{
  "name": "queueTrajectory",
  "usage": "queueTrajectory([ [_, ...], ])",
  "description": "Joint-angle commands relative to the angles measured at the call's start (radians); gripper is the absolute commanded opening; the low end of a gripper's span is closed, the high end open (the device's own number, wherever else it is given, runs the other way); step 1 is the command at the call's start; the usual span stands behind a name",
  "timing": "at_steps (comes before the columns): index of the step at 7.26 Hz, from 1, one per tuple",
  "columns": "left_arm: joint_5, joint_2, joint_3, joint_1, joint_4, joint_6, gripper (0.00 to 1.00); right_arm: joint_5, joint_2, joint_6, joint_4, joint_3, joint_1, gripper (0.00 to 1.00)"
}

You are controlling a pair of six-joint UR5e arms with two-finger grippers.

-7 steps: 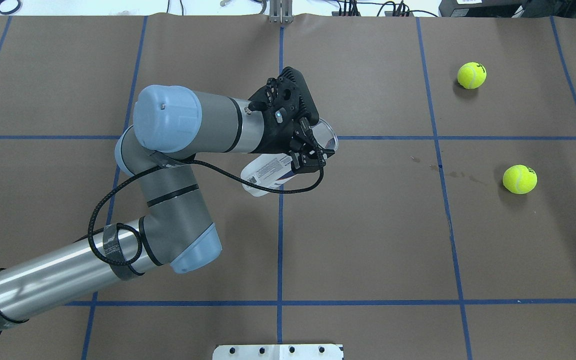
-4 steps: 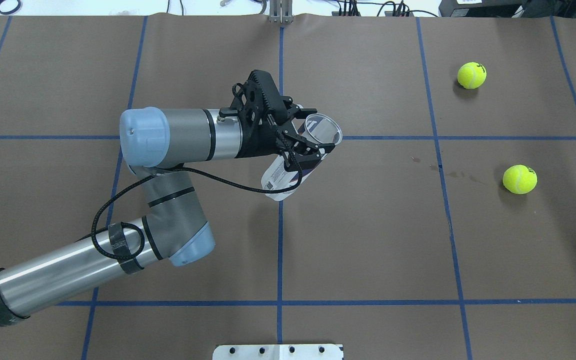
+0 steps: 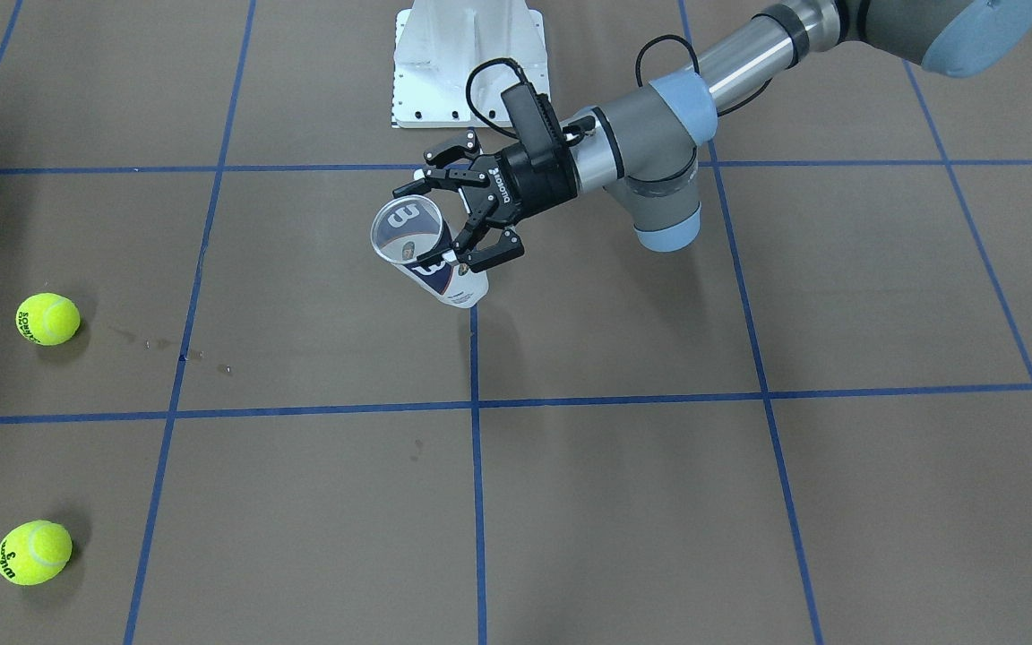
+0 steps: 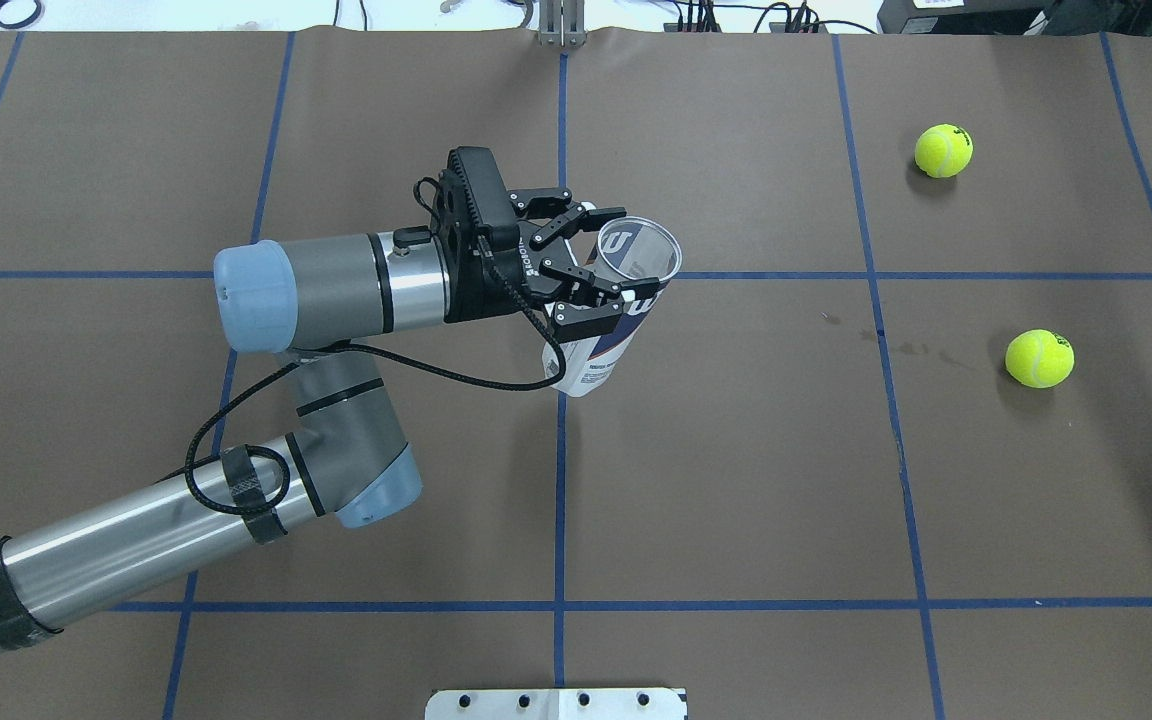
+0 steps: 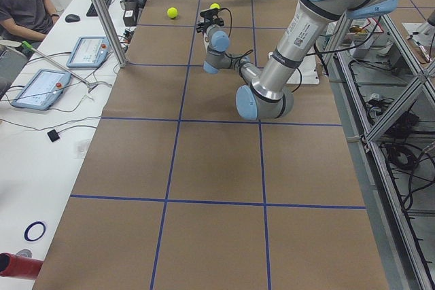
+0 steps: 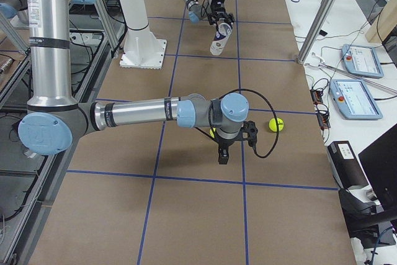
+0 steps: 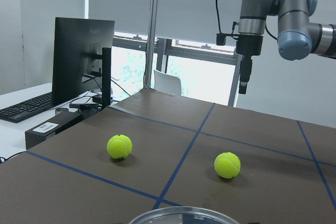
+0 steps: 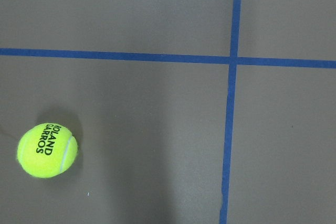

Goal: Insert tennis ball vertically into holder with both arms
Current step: 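Lift and rotate the can upright with the left gripper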

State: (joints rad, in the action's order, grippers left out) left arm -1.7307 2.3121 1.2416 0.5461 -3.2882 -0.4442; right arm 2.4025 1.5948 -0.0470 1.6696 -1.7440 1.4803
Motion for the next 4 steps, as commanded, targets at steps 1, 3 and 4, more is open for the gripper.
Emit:
queueTrajectory([
  [1,0.016,-0.01,-0.059,-0.011,-0.149,0.005,0.5,0.021,-0.001,0.001,-0.002,-0.029,0.0,0.99],
  [3,0.019,-0.014,-0.083,-0.012,-0.232,0.01,0.54,0.076,0.005,-0.001,-0.135,-0.011,0.0,0.99],
  [4,0.043,-0.029,-0.124,-0.015,-0.31,0.009,0.55,0.076,0.008,-0.001,-0.177,-0.009,0.0,0.99],
])
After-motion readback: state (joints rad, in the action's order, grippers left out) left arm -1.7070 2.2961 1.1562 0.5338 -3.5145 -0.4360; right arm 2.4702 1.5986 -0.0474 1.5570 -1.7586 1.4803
